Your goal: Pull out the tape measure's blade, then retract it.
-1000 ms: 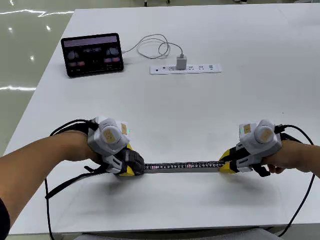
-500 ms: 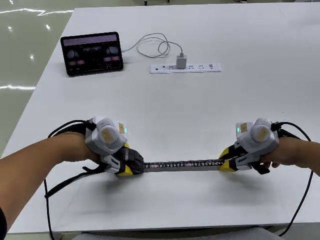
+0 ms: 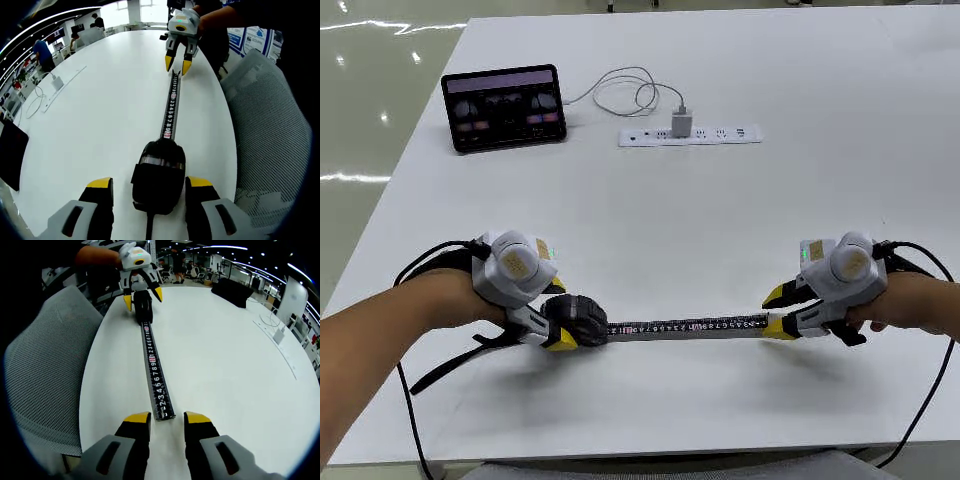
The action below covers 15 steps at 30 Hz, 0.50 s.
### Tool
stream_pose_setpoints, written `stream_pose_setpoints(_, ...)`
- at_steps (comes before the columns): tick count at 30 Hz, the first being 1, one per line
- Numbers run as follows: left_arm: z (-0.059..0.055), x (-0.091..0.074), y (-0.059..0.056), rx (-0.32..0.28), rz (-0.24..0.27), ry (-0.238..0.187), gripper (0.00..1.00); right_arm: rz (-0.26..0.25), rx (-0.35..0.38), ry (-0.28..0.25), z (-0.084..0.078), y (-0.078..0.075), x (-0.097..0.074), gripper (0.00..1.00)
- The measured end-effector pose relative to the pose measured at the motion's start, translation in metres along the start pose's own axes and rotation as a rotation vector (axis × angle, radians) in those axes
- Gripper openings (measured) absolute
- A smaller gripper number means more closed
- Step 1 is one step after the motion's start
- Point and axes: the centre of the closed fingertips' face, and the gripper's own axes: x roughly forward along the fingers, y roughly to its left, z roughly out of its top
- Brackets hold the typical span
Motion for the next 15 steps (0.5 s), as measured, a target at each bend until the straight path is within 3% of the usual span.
stream_pose_setpoints(3,0.003,-0.003,-0.002,-0.018,-0.003,-0.020,0.59,-0.001,-0.002,0.003,0.003,0.002,-0.004,0.24)
stream_pose_setpoints(6,0.003,-0.002,-0.004,-0.030,-0.015,-0.028,0.72,0.001,-0.013,0.013,0.002,0.003,-0.005,0.26)
stream_pose_setpoints(8,0.005,-0.002,-0.004,-0.005,-0.007,-0.043,0.83,0.003,-0.012,0.021,0.002,0.004,-0.007,0.29)
stream_pose_setpoints(15,0.010,-0.003,-0.011,-0.017,-0.035,-0.055,0.85,0.015,-0.011,0.029,0.002,0.007,-0.006,0.35)
